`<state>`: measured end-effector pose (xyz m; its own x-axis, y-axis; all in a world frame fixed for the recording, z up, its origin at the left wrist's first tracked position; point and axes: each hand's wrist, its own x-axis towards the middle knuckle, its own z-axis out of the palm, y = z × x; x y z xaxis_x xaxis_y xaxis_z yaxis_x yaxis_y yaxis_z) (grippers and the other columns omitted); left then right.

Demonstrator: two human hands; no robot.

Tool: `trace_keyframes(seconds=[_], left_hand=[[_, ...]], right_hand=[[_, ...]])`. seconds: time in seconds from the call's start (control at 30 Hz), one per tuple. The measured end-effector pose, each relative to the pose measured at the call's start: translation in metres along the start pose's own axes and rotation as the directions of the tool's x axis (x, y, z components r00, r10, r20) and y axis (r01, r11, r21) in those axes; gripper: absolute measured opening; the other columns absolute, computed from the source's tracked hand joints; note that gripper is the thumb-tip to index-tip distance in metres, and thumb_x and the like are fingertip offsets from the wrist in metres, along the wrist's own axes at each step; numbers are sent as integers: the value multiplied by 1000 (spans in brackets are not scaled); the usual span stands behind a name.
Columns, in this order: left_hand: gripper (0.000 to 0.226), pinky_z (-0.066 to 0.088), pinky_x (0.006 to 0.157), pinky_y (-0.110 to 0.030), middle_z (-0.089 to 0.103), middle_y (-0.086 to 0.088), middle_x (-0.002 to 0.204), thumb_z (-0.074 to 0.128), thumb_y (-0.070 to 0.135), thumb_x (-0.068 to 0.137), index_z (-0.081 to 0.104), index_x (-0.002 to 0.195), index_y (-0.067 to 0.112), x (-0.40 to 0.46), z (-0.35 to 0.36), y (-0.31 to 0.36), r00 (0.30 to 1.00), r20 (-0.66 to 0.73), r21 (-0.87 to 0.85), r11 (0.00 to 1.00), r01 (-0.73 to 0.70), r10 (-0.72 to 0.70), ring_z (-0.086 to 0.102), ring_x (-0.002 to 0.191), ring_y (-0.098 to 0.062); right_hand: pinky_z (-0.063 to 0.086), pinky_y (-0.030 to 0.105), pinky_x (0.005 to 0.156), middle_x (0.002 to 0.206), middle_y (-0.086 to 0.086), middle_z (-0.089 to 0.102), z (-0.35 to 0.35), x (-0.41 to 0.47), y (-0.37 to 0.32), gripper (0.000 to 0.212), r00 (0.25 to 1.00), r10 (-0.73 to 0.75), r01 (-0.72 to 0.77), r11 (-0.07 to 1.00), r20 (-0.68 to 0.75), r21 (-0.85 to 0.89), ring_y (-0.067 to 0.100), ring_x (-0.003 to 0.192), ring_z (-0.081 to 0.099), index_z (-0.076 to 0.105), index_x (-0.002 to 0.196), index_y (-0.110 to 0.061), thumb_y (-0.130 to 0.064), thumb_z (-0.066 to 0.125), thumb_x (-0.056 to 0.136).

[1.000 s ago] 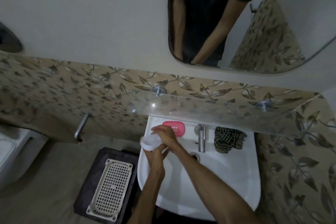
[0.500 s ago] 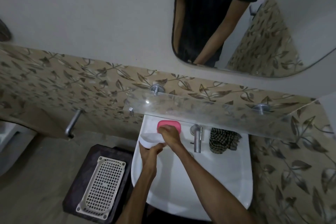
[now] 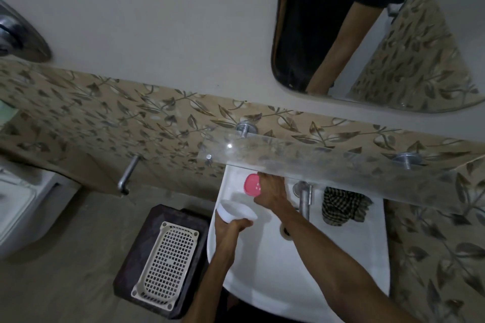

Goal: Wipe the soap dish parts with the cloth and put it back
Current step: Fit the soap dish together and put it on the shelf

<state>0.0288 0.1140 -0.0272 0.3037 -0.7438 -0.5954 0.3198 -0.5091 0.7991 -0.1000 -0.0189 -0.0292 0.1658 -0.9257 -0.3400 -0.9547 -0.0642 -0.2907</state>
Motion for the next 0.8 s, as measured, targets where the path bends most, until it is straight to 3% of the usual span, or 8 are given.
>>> trace_keyframes(seconds=[0.03,0.1,0.17,0.27,0.37,0.57,0.7,0.8], left_hand=[[74,61,95,-46,75,-9,115,81,14,54,63,125,20,1,-3,1,1000,2,2,1000,3,-3,72,106,-28],[66,61,95,-49,77,-13,113,78,12,55,68,120,17,5,-9,4,999,38,-4,1000,9,-9,73,105,-32],[62,63,91,-47,76,-18,112,73,8,55,71,117,8,9,-12,5,994,105,1,999,33,-33,73,103,-35],[62,61,79,-34,73,-22,117,69,5,52,74,113,2,13,-12,11,974,216,63,997,55,-67,71,100,-27],[64,60,81,-32,77,-14,118,69,5,56,77,118,19,12,-5,20,921,388,143,990,-18,-40,72,109,-26],[71,60,93,-40,72,-9,134,69,-1,75,63,141,26,-2,13,39,823,568,179,972,-151,24,69,123,-28],[76,60,93,-44,70,-12,137,72,-1,75,59,145,25,-12,27,45,773,632,152,970,-188,50,67,126,-33],[74,60,92,-41,70,-11,137,74,1,76,60,144,26,-22,38,48,752,656,121,973,-194,68,67,126,-32]], right_hand=[[42,37,117,151,10,54,-5,-3,1,85,999,50,-52,981,13,187,30,140,51,48,150,-12,-25,89,77],[53,42,107,140,11,63,-15,-12,5,80,989,89,-142,806,119,575,31,127,61,58,141,-13,-19,95,71],[57,47,104,132,10,67,-21,-25,15,71,972,-14,-167,659,234,733,29,122,64,62,134,-16,-11,95,71],[56,40,107,130,-2,70,-26,-45,26,73,935,-207,-87,655,289,751,20,126,65,64,132,-24,-14,96,67],[54,33,103,133,-8,66,-34,-62,28,83,925,-271,3,705,266,709,13,127,61,60,138,-28,-24,96,64],[58,36,102,130,-18,66,-60,-84,41,85,946,-284,98,712,158,696,8,126,60,60,141,-35,-29,99,65],[59,37,103,126,-27,67,-75,-97,52,79,962,-250,97,687,109,720,0,125,59,63,133,-46,-40,99,63],[60,37,101,129,-22,66,-85,-103,57,83,966,-243,110,697,89,708,3,125,60,63,136,-44,-44,98,60]])
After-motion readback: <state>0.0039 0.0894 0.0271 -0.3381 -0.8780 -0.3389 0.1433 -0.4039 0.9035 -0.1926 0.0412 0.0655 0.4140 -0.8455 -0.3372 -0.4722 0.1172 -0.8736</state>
